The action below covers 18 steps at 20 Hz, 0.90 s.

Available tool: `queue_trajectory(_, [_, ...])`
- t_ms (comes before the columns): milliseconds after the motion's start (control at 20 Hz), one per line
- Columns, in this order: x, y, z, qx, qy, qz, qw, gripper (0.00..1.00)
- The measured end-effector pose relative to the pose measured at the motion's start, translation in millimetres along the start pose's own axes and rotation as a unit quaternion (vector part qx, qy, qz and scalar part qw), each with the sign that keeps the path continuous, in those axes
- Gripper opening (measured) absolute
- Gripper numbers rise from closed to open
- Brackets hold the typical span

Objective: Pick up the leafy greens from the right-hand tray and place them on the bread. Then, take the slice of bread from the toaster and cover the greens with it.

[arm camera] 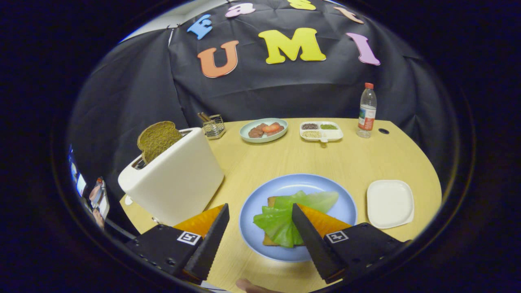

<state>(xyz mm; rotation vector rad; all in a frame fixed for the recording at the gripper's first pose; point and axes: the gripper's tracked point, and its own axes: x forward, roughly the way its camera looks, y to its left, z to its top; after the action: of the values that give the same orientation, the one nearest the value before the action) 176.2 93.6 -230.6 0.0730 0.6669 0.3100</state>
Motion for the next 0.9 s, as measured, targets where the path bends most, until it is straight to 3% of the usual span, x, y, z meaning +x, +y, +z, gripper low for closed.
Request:
queue_trajectory(450, [-28, 0, 39, -0.006, -0.030, -0.007, 1.000, 0.95])
queue_trajectory(900, [-39, 100, 103, -0.047, -0.065, 0.020, 0.997, 0.95])
